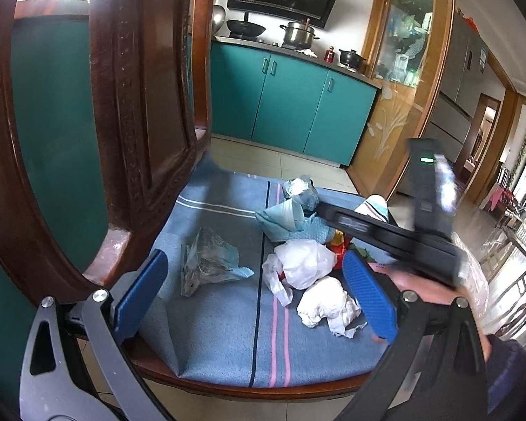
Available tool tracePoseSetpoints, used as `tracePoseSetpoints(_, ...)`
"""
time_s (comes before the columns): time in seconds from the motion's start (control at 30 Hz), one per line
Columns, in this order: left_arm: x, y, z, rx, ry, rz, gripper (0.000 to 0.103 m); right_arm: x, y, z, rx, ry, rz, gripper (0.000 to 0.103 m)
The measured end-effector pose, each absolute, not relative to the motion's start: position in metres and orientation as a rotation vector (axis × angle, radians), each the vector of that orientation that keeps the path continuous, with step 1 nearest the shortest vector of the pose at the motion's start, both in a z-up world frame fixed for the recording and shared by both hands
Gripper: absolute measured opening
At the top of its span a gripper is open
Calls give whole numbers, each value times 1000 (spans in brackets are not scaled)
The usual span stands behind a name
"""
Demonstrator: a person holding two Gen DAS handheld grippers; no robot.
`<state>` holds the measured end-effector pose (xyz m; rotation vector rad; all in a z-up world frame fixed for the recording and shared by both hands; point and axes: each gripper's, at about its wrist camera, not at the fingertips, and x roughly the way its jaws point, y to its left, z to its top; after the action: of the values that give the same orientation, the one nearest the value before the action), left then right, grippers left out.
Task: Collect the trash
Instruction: 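Grasp the teal cloth with the right tool while the left tool grasps the light blue face mask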
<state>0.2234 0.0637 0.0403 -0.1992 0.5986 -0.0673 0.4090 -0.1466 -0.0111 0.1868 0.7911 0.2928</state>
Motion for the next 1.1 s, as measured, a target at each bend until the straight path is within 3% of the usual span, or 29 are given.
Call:
tracePoseSetpoints(0.07, 226, 66, 40, -203, 600, -65, 99, 424, -138, -21, 188, 856, 314, 40)
tracePoseSetpoints(0.1, 227, 67, 39, -205, 603, -62, 99, 429, -134, -25, 179, 894, 317, 11)
tracePoseSetpoints(0.13, 229, 68, 38, -211, 607, -60, 99, 430, -133, -26, 169, 908, 308, 7)
tracePoseSetpoints(0.5, 248, 47, 26, -170, 644, -102, 99, 286, -246, 74, 278, 488, 339, 6)
tracePoseSetpoints(0.6, 272, 40, 20, -177, 693, -122, 99, 251, -276, 67, 272, 430, 295, 6)
tracePoseSetpoints(0.77, 332, 17, 6, -147, 794, -154, 95, 264, -291, 51, 264, 473, 273, 6)
tracePoseSetpoints(0.93, 397, -1, -9, -152, 902, -158, 74, 266, -298, 53, 294, 485, 286, 6)
tracePoseSetpoints(0.97, 411, -3, -16, -161, 948, -167, 66, 266, -299, 54, 294, 486, 290, 6)
tracePoseSetpoints(1.0, 420, -4, -22, -166, 990, -166, 31, 266, -299, 55, 298, 484, 292, 6)
tracePoseSetpoints(1.03, 423, -3, -25, -169, 1015, -169, 3, 266, -301, 57, 305, 484, 296, 6)
tracePoseSetpoints(1.1, 415, -5, -19, -175, 987, -199, 2, 265, -303, 58, 310, 479, 302, 6)
